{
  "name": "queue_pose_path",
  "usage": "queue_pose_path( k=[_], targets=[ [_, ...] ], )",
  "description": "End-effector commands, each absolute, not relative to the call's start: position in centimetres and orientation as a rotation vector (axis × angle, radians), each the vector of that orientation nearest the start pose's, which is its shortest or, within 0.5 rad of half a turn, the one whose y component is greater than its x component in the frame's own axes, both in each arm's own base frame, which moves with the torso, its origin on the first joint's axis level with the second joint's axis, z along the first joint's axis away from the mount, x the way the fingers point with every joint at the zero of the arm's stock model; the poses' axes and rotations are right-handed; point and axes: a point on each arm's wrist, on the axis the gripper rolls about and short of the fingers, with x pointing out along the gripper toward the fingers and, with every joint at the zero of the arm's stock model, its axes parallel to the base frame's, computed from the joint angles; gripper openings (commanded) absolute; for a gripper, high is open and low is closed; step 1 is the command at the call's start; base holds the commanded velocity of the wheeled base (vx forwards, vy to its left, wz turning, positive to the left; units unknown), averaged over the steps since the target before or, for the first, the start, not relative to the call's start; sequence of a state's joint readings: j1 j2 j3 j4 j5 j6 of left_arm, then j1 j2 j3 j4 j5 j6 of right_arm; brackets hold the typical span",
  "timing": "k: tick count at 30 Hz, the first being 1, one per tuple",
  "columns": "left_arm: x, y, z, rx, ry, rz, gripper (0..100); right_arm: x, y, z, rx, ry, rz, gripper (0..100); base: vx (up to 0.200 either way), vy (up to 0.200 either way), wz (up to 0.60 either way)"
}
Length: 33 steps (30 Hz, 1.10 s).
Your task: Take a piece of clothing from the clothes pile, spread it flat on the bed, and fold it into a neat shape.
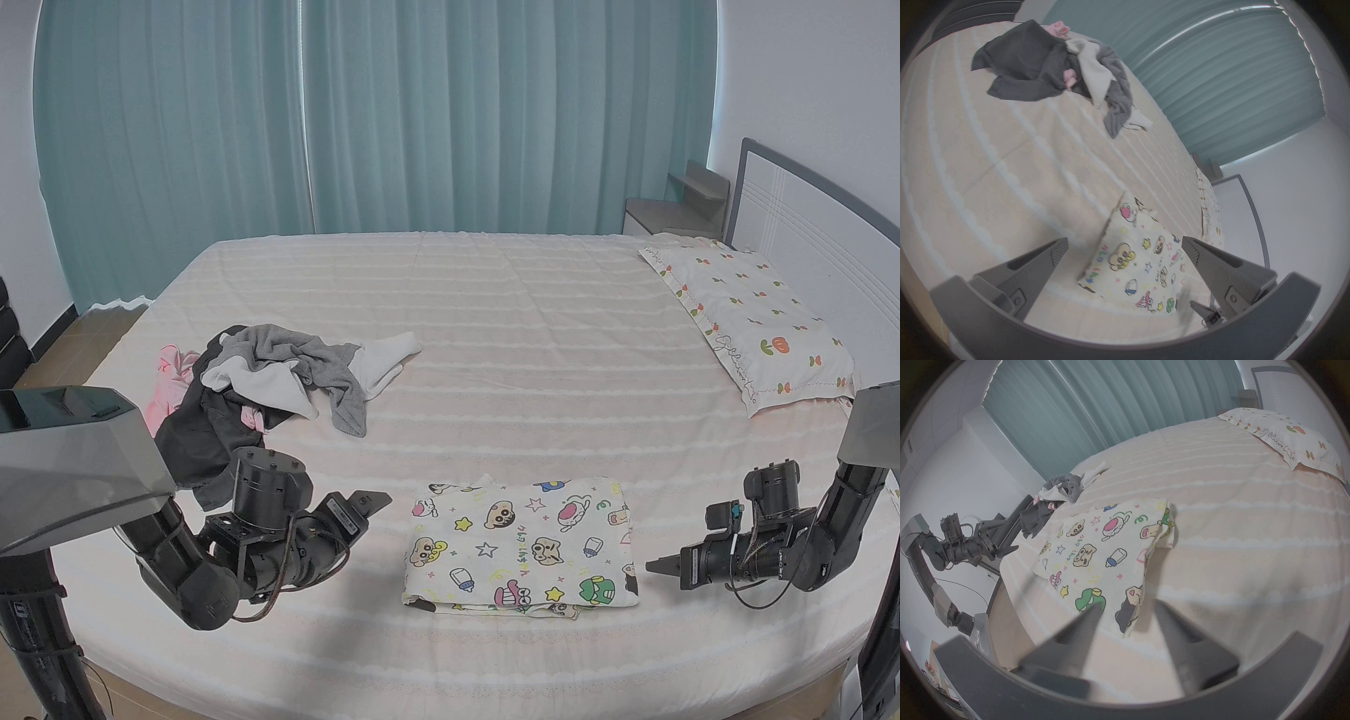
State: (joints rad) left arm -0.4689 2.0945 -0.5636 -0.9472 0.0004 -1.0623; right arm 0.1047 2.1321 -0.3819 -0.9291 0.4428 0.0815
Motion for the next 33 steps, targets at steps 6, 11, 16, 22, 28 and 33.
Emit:
queue_pose_path(
  k=[6,11,16,22,28,33],
  targets=[
    [29.7,-16.3,3.4,-0.707,0.715,-0.215,100,28.1,3.6,1.0,0.336,0.791,0.477,100,0.0,0.0,0.0],
    [32.1,-17.7,-1.2,-0.523,0.817,-0.205,100,29.8,4.4,-0.8,0.408,0.833,0.446,100,0.0,0.0,0.0],
    [33.1,-18.6,-4.1,-0.429,0.839,-0.211,100,30.9,5.2,-3.8,0.4,0.82,0.457,100,0.0,0.0,0.0],
    [33.4,-19.1,-5.0,-0.418,0.841,-0.213,100,31.8,6.7,-4.7,0.382,0.805,0.447,100,0.0,0.0,0.0],
    [34.2,-19.9,-5.1,-0.42,0.821,-0.229,100,32.3,7.3,-5.3,0.389,0.878,0.417,100,0.0,0.0,0.0],
    [34.7,-20.3,-5.1,-0.425,0.806,-0.239,100,32.8,8.5,-5.4,0.37,0.879,0.431,100,0.0,0.0,0.0]
  ],
)
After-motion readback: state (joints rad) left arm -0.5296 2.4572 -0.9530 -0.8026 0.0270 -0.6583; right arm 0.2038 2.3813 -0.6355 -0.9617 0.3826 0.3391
